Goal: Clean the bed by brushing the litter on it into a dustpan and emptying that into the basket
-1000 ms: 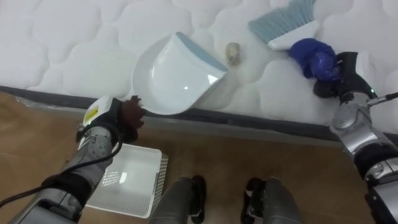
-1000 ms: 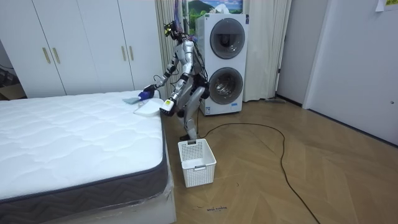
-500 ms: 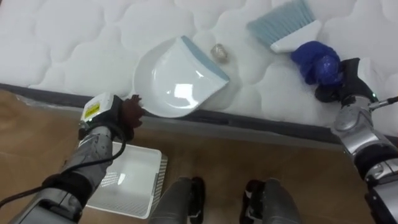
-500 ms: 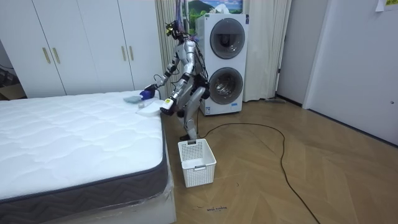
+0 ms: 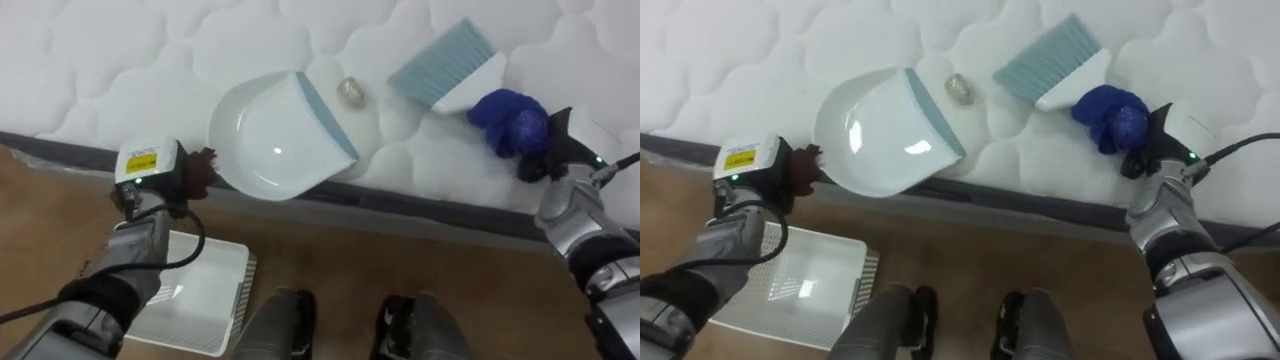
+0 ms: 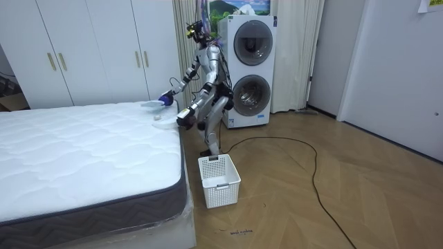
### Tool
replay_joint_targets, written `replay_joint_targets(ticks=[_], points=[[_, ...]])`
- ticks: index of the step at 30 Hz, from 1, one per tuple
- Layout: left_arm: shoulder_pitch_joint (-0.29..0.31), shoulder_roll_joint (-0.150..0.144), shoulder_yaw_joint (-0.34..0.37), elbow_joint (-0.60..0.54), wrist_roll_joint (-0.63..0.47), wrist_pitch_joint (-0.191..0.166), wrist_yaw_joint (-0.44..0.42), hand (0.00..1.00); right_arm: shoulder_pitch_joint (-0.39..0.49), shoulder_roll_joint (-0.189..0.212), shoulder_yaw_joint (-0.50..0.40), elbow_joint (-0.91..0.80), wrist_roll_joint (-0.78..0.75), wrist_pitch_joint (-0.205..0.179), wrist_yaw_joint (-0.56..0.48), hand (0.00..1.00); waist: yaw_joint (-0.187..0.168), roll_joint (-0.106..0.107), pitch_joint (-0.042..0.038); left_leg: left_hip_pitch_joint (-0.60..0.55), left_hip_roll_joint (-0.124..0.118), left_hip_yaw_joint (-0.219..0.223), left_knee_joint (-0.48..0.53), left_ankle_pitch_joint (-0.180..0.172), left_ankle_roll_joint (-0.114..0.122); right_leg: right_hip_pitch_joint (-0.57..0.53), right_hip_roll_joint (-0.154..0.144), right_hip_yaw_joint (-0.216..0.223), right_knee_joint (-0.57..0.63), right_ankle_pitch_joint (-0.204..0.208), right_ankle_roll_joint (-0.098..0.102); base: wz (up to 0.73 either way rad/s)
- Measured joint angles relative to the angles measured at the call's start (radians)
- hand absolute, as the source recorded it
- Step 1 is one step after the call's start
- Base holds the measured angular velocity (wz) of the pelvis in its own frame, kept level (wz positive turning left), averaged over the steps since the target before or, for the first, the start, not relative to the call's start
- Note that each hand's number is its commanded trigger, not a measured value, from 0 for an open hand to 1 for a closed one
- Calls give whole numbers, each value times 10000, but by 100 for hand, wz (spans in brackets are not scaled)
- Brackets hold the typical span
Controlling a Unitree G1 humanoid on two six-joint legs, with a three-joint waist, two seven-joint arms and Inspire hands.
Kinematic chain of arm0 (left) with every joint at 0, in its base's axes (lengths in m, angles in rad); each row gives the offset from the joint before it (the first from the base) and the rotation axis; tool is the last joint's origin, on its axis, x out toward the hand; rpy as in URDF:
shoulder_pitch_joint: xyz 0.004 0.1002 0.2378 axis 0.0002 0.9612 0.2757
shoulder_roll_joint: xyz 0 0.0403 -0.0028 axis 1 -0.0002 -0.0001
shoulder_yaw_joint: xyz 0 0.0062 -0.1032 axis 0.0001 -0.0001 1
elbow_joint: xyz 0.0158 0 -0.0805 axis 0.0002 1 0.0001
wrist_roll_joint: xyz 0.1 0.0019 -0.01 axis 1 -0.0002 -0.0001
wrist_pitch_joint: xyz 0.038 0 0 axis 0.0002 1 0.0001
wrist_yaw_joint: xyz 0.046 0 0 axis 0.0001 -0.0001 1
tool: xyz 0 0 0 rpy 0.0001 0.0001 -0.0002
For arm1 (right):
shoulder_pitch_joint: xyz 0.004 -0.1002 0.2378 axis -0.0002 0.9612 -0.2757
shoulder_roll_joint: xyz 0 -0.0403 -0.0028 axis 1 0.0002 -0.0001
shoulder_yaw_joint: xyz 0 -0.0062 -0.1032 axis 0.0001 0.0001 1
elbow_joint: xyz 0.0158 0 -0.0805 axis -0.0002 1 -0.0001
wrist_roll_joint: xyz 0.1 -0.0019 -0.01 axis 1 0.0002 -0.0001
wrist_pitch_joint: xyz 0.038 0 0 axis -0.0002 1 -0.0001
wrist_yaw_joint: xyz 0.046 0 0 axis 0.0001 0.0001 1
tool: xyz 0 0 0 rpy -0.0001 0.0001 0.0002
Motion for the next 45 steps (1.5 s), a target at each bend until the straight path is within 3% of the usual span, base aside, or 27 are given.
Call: replay_joint_targets(ticks=[3, 5, 8, 14, 20, 23, 24, 36, 45], points=[[2, 34, -20, -44, 396, 221, 115, 100, -61, -343, 2, -49, -910, 205, 2, 100, 60, -68, -1, 51, 72, 46, -101, 13, 23, 60, 180, 77, -287, 166, 76, -15], [2, 64, -20, 19, 441, 344, 201, 100, -65, -471, 23, -168, -1464, 294, 2, 100, 72, -228, 15, 173, 73, 158, -235, 37, 42, 67, 184, 186, -334, 205, 98, -17], [11, 145, -106, 138, 443, 433, 309, 100, -125, -581, 284, -256, -2204, 580, -1, 100, 73, -305, 10, 282, 126, 208, -386, 53, 34, 226, 218, 43, -616, 340, 13, -11], [-6, 339, -76, 79, 957, 507, 536, 100, -450, -598, 463, -402, -4157, 938, 0, 100, 145, -527, 20, 336, 207, 263, -812, 181, 7, 211, 256, 43, -961, 428, -1, -1], [-164, 441, -86, 255, 961, 512, 774, 100, -1181, -603, 1394, -467, -6585, 1216, 52, 100, 160, -699, 38, 326, 280, 250, -929, 177, -10, 260, 273, -102, -1026, 450, -30, 4], [-270, 448, -82, 330, 1087, 513, 781, 100, -1392, -605, 1488, -791, -7130, 1418, 51, 100, 157, -840, 92, 362, 314, 242, -912, 178, -11, 354, 237, -268, -1002, 456, -43, 7], [-319, 457, -67, 324, 1203, 512, 783, 100, -1399, -604, 1496, -887, -7313, 1429, 57, 100, 222, -922, 119, 366, 351, 232, -893, 177, -12, 393, 262, -293, -1045, 461, -55, 4], [-334, 569, 96, 218, 1343, 512, 994, 100, -1427, -606, 1719, -1721, -8871, 1491, 282, 100, 328, -1321, 100, 325, 418, 104, -930, 203, -63, 541, 397, -559, -1427, 525, -122, -1], [-309, 613, 91, 80, 1331, 512, 923, 100, -1429, -580, 1821, -2435, -9348, 1490, 345, 100, 316, -1354, 106, 355, 389, -118, -1018, 243, -117, 744, 392, -817, -1531, 548, -146, 5]])
